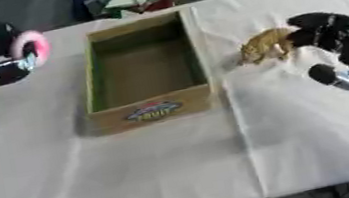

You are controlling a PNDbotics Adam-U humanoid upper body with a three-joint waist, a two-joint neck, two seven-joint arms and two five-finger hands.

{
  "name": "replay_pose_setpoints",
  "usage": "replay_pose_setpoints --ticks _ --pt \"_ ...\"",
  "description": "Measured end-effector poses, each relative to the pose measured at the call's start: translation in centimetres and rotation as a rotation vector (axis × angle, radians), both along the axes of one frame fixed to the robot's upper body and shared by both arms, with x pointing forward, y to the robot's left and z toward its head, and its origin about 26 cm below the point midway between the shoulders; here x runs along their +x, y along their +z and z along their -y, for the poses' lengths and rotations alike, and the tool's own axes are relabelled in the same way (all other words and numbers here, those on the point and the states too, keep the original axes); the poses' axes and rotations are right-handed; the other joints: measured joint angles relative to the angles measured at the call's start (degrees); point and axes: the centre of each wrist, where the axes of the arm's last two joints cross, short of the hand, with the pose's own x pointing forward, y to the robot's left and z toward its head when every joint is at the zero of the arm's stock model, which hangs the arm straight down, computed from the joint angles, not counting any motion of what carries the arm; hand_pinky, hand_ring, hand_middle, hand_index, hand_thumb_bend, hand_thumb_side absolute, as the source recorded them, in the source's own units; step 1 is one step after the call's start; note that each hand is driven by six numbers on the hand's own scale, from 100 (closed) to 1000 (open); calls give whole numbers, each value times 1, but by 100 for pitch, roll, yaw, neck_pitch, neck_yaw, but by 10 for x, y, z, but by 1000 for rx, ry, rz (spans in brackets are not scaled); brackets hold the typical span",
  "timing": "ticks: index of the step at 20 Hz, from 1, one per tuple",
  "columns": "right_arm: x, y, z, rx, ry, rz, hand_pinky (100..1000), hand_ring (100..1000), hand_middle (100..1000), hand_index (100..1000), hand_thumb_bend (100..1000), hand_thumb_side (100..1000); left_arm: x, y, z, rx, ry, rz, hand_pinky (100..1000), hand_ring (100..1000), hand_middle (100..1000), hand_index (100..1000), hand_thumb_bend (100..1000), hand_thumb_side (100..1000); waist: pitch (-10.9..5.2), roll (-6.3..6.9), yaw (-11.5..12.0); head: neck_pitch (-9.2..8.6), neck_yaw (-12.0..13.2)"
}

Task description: Pick up objects on the table and place them in the box.

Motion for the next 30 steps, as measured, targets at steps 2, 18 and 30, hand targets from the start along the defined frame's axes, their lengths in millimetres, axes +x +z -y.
replay_pose_setpoints --ticks 2,18,30 --pt "0 0 0 -1 2 -1 854 844 877 861 512 389 1 6 14 -19 -55 -7 505 434 397 610 100 243 -4 1 -43 0 27" --pt "2 2 -5 0 26 3 853 843 878 861 508 390 9 -44 81 -30 -262 -218 571 568 549 774 158 417 8 -18 -258 -1 142" --pt "5 8 -3 -12 29 25 855 832 863 861 503 387 -23 -51 65 -249 -311 -210 594 664 661 812 377 864 8 -58 -59 -1 63"
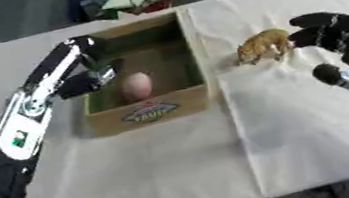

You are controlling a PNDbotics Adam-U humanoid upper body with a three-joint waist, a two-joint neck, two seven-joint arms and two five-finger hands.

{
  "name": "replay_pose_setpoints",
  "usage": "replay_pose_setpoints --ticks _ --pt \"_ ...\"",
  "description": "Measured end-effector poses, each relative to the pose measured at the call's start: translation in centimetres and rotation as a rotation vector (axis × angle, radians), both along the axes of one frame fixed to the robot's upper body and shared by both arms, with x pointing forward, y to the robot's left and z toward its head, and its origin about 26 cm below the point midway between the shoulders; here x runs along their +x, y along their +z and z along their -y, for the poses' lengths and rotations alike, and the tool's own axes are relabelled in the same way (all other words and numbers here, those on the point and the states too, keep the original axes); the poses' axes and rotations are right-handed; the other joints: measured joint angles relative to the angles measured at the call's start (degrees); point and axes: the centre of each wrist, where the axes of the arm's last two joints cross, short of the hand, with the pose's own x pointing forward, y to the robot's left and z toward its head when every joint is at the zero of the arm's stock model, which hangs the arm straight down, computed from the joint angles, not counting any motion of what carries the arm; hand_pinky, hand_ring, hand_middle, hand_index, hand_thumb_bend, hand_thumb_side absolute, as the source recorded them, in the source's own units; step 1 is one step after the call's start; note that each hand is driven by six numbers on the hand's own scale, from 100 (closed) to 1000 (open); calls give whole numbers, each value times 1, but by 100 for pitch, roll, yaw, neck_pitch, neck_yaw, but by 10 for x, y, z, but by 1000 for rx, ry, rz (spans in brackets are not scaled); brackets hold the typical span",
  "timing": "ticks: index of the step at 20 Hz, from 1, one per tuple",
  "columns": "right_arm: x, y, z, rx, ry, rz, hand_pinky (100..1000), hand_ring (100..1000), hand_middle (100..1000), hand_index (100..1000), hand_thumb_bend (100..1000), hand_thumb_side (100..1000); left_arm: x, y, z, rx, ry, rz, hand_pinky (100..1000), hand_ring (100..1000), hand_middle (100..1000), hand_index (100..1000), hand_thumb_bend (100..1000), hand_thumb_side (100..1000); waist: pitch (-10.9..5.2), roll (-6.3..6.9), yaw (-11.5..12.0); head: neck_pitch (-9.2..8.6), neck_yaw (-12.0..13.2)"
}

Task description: Pick up objects on the table and place them in the box.

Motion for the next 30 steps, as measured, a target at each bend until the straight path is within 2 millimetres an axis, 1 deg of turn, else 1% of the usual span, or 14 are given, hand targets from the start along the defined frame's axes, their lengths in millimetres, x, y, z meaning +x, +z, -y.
replay_pose_setpoints --ticks 1,4,8,11,12,14,15,16,20,25,29,30 --pt "2 3 2 -11 1 12 856 832 859 861 503 384 -6 3 -4 -41 -1 4 586 653 645 804 369 857 0 -8 34 0 -21" --pt "8 16 8 -58 6 59 859 826 852 862 505 374 -26 10 -16 -185 3 6 559 624 610 799 298 828 0 -37 141 0 -70" --pt "19 37 18 -143 16 134 866 833 853 867 501 378 -56 12 -34 -403 21 -3 552 617 601 793 267 801 -1 -85 262 1 -110" --pt "30 52 27 -230 28 190 872 838 854 870 492 385 -77 12 -47 -509 51 0 545 608 591 788 255 798 -6 -123 359 2 -129" --pt "33 55 30 -259 28 204 875 841 853 872 488 392 -83 12 -50 -536 63 2 539 600 583 783 233 798 -8 -133 377 2 -130" --pt "40 60 37 -319 25 226 877 843 852 873 484 395 -93 10 -57 -580 93 5 537 598 580 781 226 800 -10 -137 417 2 -148" --pt "44 62 41 -351 21 235 879 846 851 874 415 372 -98 8 -60 -596 110 4 538 597 580 782 219 814 -11 -137 439 2 -159" --pt "48 63 45 -381 17 244 880 846 849 873 478 397 -103 7 -63 -609 125 4 537 597 579 782 220 807 -11 -138 452 2 -172" --pt "64 64 59 -489 -14 266 880 845 840 867 470 391 -118 1 -70 -641 174 3 535 591 573 779 217 808 -15 -139 519 2 -213" --pt "84 57 76 -595 -65 266 879 843 832 860 465 381 -129 -1 -71 -677 201 11 536 590 572 780 216 809 -31 -135 610 2 -258" --pt "90 46 84 -636 -84 260 880 843 828 857 465 381 -130 0 -70 -686 203 19 537 589 572 781 213 811 -38 -134 611 2 -277" --pt "90 44 85 -643 -87 258 879 835 808 841 457 365 -131 1 -71 -687 204 20 537 586 568 780 215 808 -38 -134 618 2 -280"
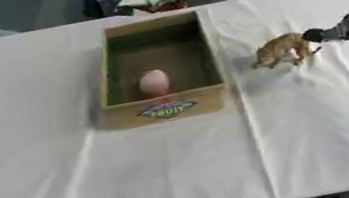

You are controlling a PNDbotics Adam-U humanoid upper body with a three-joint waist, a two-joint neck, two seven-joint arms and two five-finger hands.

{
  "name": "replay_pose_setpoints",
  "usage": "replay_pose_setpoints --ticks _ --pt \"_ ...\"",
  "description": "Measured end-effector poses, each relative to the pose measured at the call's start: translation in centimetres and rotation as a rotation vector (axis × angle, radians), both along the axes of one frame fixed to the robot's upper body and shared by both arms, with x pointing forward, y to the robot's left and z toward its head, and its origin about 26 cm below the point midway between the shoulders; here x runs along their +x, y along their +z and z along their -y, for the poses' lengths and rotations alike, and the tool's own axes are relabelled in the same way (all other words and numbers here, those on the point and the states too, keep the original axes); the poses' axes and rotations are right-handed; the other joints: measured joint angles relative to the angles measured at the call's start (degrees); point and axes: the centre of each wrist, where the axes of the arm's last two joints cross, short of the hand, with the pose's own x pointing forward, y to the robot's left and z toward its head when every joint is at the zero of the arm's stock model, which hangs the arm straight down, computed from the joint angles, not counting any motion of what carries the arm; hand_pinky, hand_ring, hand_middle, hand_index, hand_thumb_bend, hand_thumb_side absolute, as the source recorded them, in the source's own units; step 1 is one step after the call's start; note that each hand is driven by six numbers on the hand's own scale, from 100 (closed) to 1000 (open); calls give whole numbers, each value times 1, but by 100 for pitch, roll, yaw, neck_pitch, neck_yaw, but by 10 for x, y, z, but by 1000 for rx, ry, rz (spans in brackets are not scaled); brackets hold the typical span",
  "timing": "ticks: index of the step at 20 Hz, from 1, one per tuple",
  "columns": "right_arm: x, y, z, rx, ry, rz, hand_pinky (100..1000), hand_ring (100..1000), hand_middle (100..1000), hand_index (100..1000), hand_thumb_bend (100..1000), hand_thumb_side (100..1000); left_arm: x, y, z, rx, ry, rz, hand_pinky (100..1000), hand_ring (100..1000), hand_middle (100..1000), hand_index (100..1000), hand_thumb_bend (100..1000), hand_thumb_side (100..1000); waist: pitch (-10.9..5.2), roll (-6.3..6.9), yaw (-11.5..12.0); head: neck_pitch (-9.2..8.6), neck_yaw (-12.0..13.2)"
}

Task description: Pick up objects on the table and place them in the box.

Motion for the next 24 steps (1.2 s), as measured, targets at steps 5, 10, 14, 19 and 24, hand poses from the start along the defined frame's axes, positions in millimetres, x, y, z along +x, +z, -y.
replay_pose_setpoints --ticks 5,10,14,19,24 --pt "15 -4 -4 -49 -24 -45 882 837 803 840 457 371 -5 -4 -1 -38 29 1 537 585 566 780 217 810 1 4 185 0 -68" --pt "21 -25 1 -100 -48 -98 880 833 794 833 457 372 -7 -2 0 -52 38 13 537 584 566 780 217 810 13 12 183 0 -84" --pt "23 -38 1 -134 -57 -105 879 831 786 826 457 376 -7 -1 -1 -53 40 15 537 584 565 781 216 813 15 10 182 0 -94" --pt "24 -48 0 -184 -63 -97 878 829 774 815 453 358 -7 -2 0 -61 42 15 538 584 565 781 216 814 24 10 189 0 -97" --pt "24 -55 1 -231 -75 -82 871 815 745 788 448 327 -7 -2 0 -60 42 13 538 584 565 781 212 820 28 10 199 0 -100"
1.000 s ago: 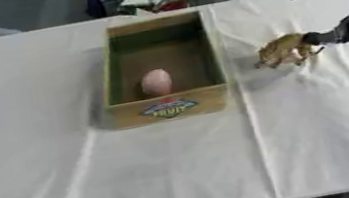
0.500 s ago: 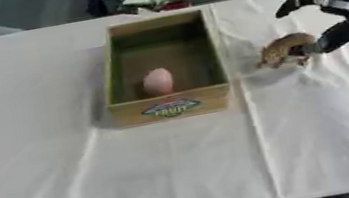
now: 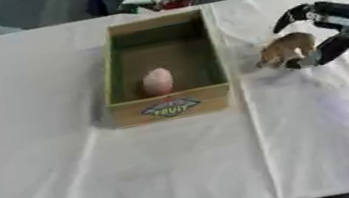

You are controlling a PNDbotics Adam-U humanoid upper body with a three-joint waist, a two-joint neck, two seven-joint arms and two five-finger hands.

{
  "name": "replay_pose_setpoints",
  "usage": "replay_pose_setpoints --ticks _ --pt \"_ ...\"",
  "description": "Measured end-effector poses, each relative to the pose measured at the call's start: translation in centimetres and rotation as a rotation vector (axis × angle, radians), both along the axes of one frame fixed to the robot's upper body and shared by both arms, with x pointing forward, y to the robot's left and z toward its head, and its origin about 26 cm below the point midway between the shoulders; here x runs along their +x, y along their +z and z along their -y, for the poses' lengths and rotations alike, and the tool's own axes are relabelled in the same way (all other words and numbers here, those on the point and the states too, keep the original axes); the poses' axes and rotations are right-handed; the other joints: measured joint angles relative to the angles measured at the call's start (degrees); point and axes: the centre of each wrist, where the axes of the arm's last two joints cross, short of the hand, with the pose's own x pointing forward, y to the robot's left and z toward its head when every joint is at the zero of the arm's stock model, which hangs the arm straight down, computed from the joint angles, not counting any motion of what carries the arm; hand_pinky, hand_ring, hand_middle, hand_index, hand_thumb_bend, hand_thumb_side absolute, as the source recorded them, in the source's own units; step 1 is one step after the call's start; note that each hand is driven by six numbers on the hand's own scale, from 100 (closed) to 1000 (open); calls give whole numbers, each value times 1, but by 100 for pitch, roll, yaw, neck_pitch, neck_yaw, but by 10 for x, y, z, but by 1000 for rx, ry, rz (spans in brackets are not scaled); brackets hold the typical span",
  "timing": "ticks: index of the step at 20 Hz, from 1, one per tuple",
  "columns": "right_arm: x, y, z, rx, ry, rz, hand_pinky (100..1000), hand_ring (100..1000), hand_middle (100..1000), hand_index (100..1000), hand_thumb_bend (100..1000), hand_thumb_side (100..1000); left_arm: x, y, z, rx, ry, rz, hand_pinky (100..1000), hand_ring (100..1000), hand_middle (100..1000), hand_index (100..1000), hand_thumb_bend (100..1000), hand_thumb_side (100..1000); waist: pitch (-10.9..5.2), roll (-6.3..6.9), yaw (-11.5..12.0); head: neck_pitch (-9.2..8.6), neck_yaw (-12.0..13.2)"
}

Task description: Pick up objects on the table and place them in the box.

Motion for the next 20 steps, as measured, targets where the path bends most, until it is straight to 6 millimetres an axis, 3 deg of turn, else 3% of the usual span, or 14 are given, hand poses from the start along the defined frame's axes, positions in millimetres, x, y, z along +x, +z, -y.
replay_pose_setpoints --ticks 5,9,13,20 --pt "1 -2 1 -28 -5 18 844 777 702 756 444 300 0 -1 1 -4 -1 -3 537 583 565 782 209 824 1 -10 7 0 0" --pt "0 -6 2 -59 -14 12 692 627 649 726 414 235 0 -1 1 -2 -2 -6 537 583 565 783 204 827 5 -10 8 0 -1" --pt "0 -7 3 -77 -23 17 590 535 598 687 358 160 0 -2 2 -6 -2 -10 537 583 565 783 203 832 5 -13 8 0 -1" --pt "0 -7 2 -79 -35 40 403 351 520 615 314 157 0 -4 2 -5 -1 -17 536 583 565 783 201 836 5 -16 -3 0 1"
